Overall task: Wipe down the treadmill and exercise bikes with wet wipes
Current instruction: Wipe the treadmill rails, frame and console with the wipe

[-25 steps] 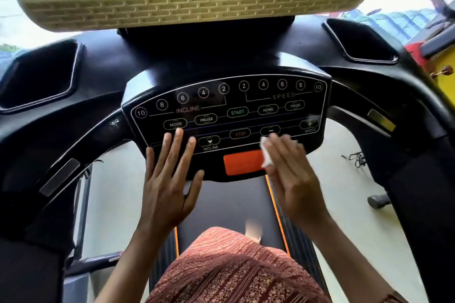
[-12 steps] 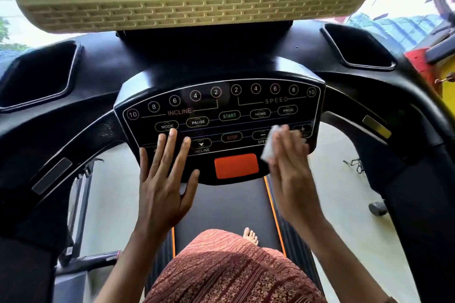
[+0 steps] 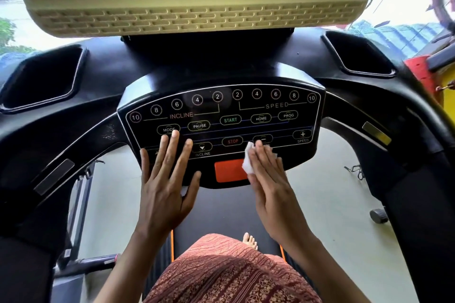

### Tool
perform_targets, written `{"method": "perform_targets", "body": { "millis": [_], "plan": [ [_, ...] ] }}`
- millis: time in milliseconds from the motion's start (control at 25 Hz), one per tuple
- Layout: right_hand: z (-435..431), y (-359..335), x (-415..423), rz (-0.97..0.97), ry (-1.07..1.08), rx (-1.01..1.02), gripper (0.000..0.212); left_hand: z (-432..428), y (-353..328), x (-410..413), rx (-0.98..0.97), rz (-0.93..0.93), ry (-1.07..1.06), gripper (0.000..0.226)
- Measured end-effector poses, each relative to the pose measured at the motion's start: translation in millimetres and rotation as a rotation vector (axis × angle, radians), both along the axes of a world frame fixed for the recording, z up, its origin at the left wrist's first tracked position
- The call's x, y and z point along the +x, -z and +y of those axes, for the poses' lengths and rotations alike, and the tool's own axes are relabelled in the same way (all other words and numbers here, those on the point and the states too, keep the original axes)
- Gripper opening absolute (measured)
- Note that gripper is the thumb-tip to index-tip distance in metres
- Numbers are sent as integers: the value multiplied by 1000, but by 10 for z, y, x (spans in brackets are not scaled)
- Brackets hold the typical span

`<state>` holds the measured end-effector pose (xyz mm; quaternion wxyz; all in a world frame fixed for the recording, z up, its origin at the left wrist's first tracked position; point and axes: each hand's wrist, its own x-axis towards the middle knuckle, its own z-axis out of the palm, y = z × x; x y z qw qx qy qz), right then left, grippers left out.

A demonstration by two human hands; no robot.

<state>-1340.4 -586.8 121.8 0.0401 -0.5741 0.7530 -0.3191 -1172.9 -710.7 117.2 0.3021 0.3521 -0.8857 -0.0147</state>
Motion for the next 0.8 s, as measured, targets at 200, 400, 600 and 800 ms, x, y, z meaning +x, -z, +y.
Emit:
{"method": "perform_targets", "body": {
  "millis": [200,400,600,800],
  "plan": [
    [-87,-66,111,109,-46,-130,40,-35,-5,24,-11,28,15,52],
    [-419,-138,259,219,-240,-58,38,-121,-9,48,-17,39,28,51],
    [-669,-279,-250,320,76,-74,50,-271,-149,-7,-23,32,-14,55],
    [-345,-102,36,311,59,-69,47,-228,-162,-99,-10,0,21,55]
  ]
}}
